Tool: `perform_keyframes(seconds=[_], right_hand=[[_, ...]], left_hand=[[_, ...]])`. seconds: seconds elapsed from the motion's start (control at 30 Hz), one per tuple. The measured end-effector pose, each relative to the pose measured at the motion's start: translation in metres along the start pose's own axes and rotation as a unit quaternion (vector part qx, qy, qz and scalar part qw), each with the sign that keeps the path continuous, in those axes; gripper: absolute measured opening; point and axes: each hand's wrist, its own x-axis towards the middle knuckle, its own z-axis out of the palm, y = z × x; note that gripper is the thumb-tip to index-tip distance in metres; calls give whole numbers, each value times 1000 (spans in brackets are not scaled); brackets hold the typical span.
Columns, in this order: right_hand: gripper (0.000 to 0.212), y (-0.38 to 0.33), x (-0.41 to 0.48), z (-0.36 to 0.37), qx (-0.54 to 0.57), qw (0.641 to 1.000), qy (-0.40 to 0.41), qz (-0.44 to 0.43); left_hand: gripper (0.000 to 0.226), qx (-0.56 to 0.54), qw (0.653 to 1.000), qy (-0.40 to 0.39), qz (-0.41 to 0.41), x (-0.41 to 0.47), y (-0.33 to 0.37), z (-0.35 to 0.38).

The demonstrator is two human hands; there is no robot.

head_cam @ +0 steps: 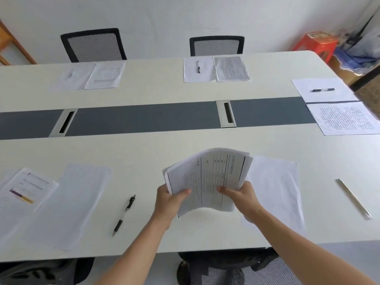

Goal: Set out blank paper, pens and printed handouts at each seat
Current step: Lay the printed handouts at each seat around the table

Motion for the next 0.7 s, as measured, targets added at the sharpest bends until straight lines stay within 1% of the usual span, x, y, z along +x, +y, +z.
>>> perform_keyframes(seconds=[0.13,0.2,0.27,0.37,0.4,0.47,0.53,0.6,0.7], right_hand=[[27,18,-1,-4,-2,999,-17,39],[29,24,0,-2,-26,998,-28,51],[24,26,3,0,-44,998,-21,49],[8,21,13,1,-71,996,15,47],[5,21,19,1,-90,994,24,53],[8,29,33,0,-141,986,30,88],[13,44,47,0,-183,973,28,137],[21,61,57,1,-209,961,38,175],[31,78,62,5,-213,954,51,204]], left_hand=[[25,16,999,-23,-29,-4,-20,0],[24,19,999,-19,-42,-6,-24,4],[22,20,999,-12,-45,-6,-24,8],[15,32,998,2,-47,-1,-20,4],[13,50,997,4,-52,1,-22,1],[13,95,993,7,-75,2,-31,-8],[21,142,982,5,-124,-2,-47,-17],[30,197,967,-7,-159,-10,-67,-25],[37,307,937,-35,-163,-22,-91,-28]])
